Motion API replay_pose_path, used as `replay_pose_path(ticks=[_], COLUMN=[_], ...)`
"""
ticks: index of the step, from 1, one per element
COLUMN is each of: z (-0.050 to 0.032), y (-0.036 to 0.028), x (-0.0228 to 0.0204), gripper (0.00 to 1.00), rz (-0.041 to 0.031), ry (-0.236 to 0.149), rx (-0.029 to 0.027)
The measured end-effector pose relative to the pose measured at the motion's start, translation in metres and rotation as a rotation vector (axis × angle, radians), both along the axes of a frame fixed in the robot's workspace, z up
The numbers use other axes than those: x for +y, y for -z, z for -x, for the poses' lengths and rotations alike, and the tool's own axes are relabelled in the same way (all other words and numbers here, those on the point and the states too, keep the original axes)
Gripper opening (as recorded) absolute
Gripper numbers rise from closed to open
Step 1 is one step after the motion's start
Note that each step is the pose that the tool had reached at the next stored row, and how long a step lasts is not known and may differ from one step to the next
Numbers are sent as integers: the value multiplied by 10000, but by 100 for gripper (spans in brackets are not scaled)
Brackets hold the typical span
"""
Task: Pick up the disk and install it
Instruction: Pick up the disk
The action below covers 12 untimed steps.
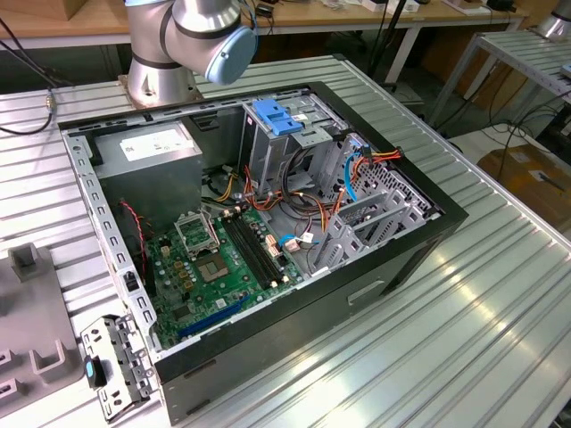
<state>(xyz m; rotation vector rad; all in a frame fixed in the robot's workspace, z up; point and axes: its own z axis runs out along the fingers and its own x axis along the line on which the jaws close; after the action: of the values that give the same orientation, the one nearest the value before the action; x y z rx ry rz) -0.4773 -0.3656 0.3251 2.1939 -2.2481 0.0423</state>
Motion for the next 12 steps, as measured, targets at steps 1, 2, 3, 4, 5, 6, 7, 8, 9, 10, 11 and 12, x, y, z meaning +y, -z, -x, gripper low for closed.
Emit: replay_pose_path(ticks=[1,2,3,4,5,6,7,8,9,10,11,12], z=[0,0,0,-1,-2,-3,-4,-6,-8,-9,-10,-10], y=[-18,-34,-61,-78,-92,-112,-127,-143,-165,-189,-211,-243], x=[0,0,0,0,0,0,0,0,0,0,0,0], gripper=[37,37,37,37,37,37,37,37,37,37,37,37], rz=[0,0,0,0,1,0,0,0,0,0,0,1], ry=[0,0,0,0,-1,-1,-1,0,0,0,0,0], rx=[1,1,1,1,2,1,1,0,1,1,1,2])
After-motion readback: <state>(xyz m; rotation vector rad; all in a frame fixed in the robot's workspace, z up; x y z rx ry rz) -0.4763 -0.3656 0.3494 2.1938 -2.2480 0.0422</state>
